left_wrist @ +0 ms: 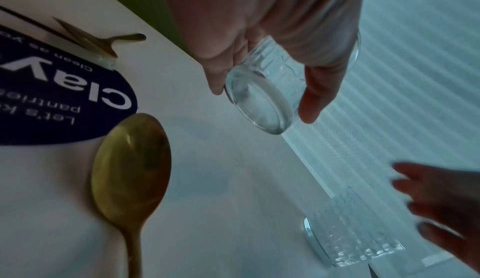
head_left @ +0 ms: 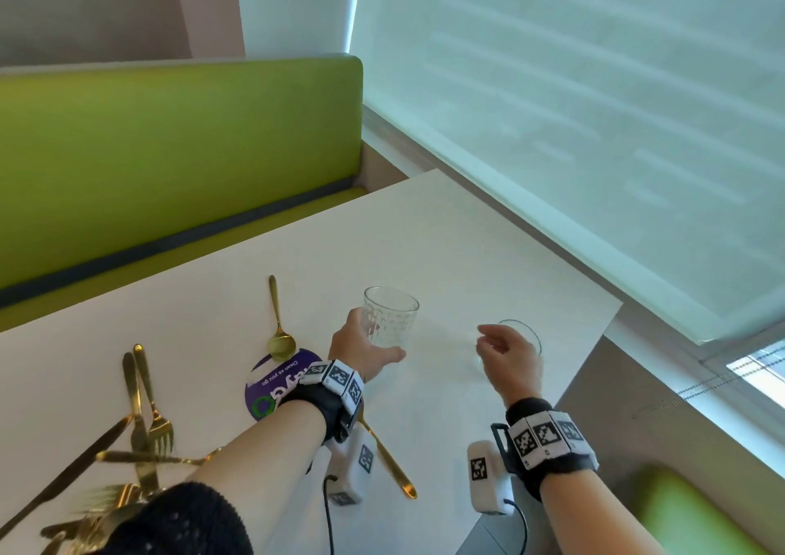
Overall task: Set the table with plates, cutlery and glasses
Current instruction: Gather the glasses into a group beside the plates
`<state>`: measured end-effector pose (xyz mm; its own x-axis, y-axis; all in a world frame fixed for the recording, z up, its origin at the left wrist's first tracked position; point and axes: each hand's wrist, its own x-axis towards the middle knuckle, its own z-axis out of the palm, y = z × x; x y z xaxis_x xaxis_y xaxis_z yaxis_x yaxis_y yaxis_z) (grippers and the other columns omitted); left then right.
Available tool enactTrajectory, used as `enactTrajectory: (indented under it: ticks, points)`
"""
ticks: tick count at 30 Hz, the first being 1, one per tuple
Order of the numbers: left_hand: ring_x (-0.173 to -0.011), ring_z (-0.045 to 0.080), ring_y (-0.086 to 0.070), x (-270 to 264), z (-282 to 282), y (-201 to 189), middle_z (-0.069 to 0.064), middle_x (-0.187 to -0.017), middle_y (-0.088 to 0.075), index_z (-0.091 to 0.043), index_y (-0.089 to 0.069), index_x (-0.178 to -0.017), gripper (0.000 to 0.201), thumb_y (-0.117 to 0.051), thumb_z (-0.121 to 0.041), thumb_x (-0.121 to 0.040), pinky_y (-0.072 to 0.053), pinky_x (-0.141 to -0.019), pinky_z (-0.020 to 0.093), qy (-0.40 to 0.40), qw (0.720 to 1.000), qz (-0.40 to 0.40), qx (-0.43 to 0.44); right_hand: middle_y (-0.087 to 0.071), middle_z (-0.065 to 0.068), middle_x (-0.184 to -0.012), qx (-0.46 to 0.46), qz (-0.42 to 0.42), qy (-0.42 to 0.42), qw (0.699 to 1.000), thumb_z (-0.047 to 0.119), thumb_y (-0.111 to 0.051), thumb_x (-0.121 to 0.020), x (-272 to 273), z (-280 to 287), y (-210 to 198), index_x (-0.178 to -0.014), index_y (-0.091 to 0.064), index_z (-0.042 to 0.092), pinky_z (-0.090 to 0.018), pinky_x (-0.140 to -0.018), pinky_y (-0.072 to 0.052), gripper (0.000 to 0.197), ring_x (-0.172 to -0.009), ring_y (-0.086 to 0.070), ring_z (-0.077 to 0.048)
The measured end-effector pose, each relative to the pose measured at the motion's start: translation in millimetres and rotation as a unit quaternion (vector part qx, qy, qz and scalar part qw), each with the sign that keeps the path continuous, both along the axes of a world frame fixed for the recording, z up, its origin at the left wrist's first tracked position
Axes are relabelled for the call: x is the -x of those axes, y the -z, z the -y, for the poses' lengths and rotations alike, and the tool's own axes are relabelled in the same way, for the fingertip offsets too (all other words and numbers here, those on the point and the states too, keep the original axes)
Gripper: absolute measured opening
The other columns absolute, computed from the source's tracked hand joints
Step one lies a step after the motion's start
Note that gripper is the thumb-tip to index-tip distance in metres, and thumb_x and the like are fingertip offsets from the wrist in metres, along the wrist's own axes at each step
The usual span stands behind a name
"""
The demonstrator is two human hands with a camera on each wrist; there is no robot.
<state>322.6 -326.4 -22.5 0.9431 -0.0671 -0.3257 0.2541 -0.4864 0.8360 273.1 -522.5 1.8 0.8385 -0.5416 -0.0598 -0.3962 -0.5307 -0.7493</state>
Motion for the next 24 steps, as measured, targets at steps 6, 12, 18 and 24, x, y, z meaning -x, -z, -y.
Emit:
enactTrajectory:
  ticks: [6,12,18,24]
  points:
    - [-0.118,0.026,-0.055,-1.4,-5.2,-3.3,0.007,-0.129,-0.057,-0.010,-0.040,-0.131,0.076,-0.081,-0.024,-0.068,-0.038,-0.085,0.022,-0.040,0.999,0.003,0.006,-0.057,-0.010,-0.126,-0.044,-0.010,0.225,0.973,0.005,-0.062,-0.079,20.3,52.5,28.0,-0.129,-0.048,0.011,-0.035,-0.102,-0.037,0.051,-0.123,-0.047,-0.028]
    - [-0.117,0.025,-0.054,-3.8,-16.5,-4.4,0.005,-0.128,-0.056,-0.011,-0.040,-0.131,0.074,-0.080,-0.024,-0.069,-0.040,-0.086,0.024,-0.057,0.998,-0.007,0.009,-0.045,-0.012,-0.139,-0.078,-0.092,0.147,0.982,0.018,-0.078,-0.068,2.3,61.1,62.0,-0.144,-0.029,0.016,-0.044,-0.111,-0.032,0.091,-0.134,-0.034,-0.031]
    - [-0.112,0.023,-0.059,-2.8,-34.7,5.2,0.001,-0.121,-0.060,-0.014,-0.044,-0.125,0.080,-0.082,-0.030,-0.056,-0.050,-0.095,0.034,-0.078,0.996,-0.031,0.039,-0.055,-0.004,-0.132,-0.073,-0.063,0.163,0.982,0.030,-0.084,-0.065,-13.1,55.4,74.6,-0.137,-0.037,0.016,-0.040,-0.106,-0.037,0.087,-0.124,-0.050,-0.028]
    - [-0.098,0.015,-0.054,15.9,-64.2,10.8,0.000,-0.113,-0.058,-0.010,-0.043,-0.126,0.069,-0.080,-0.014,-0.067,-0.045,-0.073,0.018,-0.109,0.991,-0.046,0.056,-0.058,-0.006,-0.128,-0.057,-0.035,0.162,0.985,0.026,-0.082,-0.068,-5.7,32.7,71.4,-0.131,-0.042,0.014,-0.038,-0.104,-0.038,0.076,-0.120,-0.053,-0.028]
